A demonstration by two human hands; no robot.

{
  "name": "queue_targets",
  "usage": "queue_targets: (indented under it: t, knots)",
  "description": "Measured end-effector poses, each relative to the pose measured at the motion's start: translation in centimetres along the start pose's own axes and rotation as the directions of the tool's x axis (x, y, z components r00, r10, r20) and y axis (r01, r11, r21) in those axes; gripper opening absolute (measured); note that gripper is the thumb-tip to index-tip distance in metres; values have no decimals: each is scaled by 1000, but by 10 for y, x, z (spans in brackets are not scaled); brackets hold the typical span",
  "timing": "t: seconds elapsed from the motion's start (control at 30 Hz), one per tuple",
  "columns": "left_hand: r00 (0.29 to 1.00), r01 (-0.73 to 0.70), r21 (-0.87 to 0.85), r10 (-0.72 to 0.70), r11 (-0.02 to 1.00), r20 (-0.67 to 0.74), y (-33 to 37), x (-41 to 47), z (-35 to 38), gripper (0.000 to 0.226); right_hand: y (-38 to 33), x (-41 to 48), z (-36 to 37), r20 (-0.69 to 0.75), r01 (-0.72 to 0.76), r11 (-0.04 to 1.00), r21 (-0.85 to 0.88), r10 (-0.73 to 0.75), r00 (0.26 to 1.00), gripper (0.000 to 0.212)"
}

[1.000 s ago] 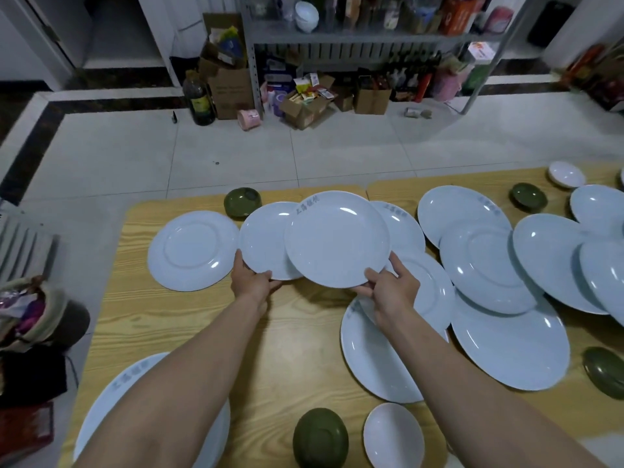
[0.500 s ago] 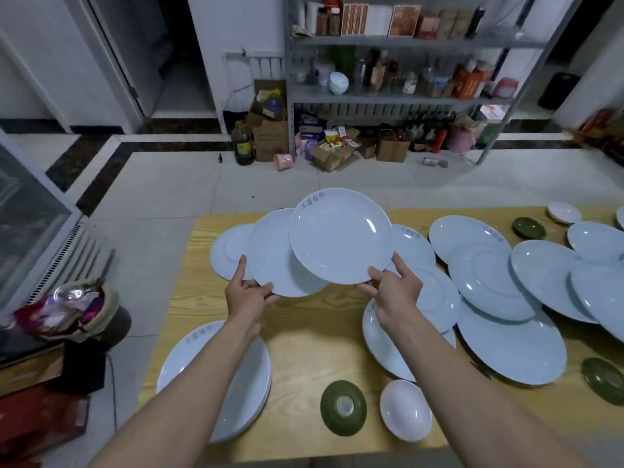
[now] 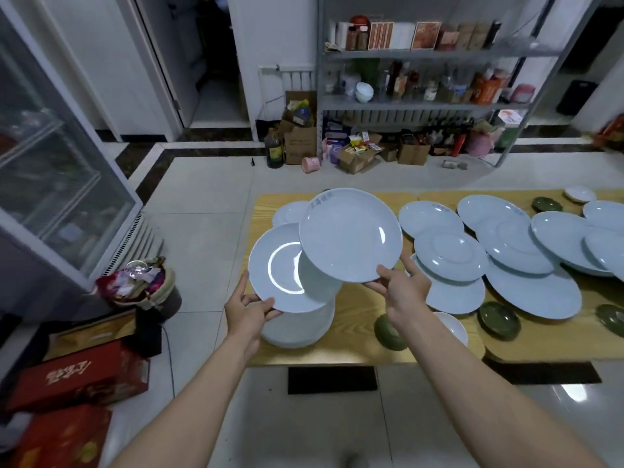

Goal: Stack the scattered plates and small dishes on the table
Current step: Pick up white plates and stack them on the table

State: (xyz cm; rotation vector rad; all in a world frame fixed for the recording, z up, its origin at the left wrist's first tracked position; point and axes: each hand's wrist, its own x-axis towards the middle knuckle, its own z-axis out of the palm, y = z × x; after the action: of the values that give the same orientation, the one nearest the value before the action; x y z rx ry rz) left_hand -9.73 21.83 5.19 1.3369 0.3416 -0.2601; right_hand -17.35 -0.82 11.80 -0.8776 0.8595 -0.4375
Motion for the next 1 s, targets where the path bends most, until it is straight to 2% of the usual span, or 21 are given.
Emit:
queue_targets:
  t: [0.27, 0.57, 0.8, 1.0]
  knots:
    - [994, 63, 86, -55, 994, -97, -43, -5, -41, 88, 26, -19, -16, -7, -33, 998, -58, 33, 999, 70]
    - [983, 148, 169, -127, 974, -130, -62, 20, -45, 81, 46, -13, -34, -57, -91, 988, -128, 85, 995, 69]
    - [984, 113, 251, -73, 961, -161, -65, 35, -36, 68, 71, -1, -30, -104, -145, 971, -192, 127, 986, 69]
    - [987, 94, 388, -36, 917, -156, -64, 39, -39, 60, 88, 2, -11, -72, -204, 943, -262, 192, 979, 69]
